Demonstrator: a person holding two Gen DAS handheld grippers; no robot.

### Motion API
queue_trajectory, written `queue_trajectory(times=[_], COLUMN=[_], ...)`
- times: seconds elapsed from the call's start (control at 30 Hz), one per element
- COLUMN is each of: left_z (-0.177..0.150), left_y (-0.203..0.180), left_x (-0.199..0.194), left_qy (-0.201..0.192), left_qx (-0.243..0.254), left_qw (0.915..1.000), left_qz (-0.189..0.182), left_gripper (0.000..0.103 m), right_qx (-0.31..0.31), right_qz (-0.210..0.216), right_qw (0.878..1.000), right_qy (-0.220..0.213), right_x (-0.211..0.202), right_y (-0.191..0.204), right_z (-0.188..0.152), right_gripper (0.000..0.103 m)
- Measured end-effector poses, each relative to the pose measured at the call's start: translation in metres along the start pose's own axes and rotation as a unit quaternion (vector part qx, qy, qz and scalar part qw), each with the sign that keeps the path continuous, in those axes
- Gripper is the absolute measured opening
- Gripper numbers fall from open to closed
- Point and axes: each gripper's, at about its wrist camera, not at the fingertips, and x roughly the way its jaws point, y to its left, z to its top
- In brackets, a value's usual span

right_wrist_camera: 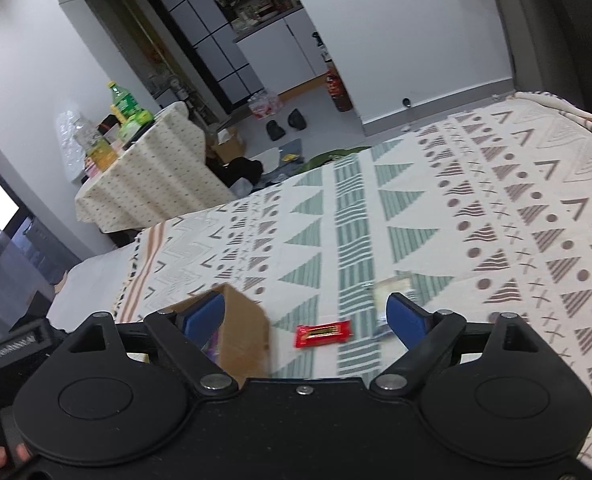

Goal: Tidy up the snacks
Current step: 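Grasp the red candy bar with the left gripper while the right grasps the clear-wrapped pastry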

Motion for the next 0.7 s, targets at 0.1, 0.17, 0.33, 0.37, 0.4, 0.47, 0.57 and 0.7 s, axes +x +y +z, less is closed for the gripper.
queue_trajectory(times=[0.1, 0.17, 0.33, 0.37, 0.4, 0.47, 0.57, 0.7], left_z=[-0.003, -0.006, -0.014, -0.016, -0.018, -0.023, -0.027, -0.035], left_y=[-0.017, -0.028, -0.049, -0.053, -0.058, -0.066, -0.080, -0.095], left_x=[0.005, 0.011, 0.027, 0.031, 0.033, 0.037, 0.046, 0.065], left_qy=[-0.001, -0.001, 0.006, 0.008, 0.009, 0.006, 0.008, 0.023], left_qx=[0.020, 0.033, 0.058, 0.061, 0.062, 0.065, 0.069, 0.072], left_qw=[0.9998, 0.9994, 0.9982, 0.9980, 0.9979, 0.9978, 0.9975, 0.9970], left_qz=[-0.004, -0.007, -0.013, -0.013, -0.014, -0.015, -0.016, -0.016], left_gripper=[0.094, 0.094, 0.093, 0.092, 0.091, 0.090, 0.085, 0.077], right_qx=[-0.010, -0.016, -0.014, -0.014, -0.020, -0.027, -0.014, -0.002], right_qz=[-0.001, -0.002, -0.020, -0.021, -0.018, -0.018, -0.008, -0.007], right_qw=[1.000, 1.000, 1.000, 1.000, 1.000, 0.999, 1.000, 1.000], right_qy=[-0.005, -0.006, -0.006, -0.006, -0.009, -0.005, 0.001, 0.010], right_x=[0.003, 0.008, 0.019, 0.021, 0.022, 0.026, 0.033, 0.049], right_y=[-0.018, -0.030, -0.056, -0.057, -0.058, -0.060, -0.068, -0.080], right_z=[-0.004, -0.009, -0.022, -0.023, -0.025, -0.026, -0.025, -0.026], right_gripper=[0.088, 0.088, 0.087, 0.087, 0.087, 0.087, 0.085, 0.078])
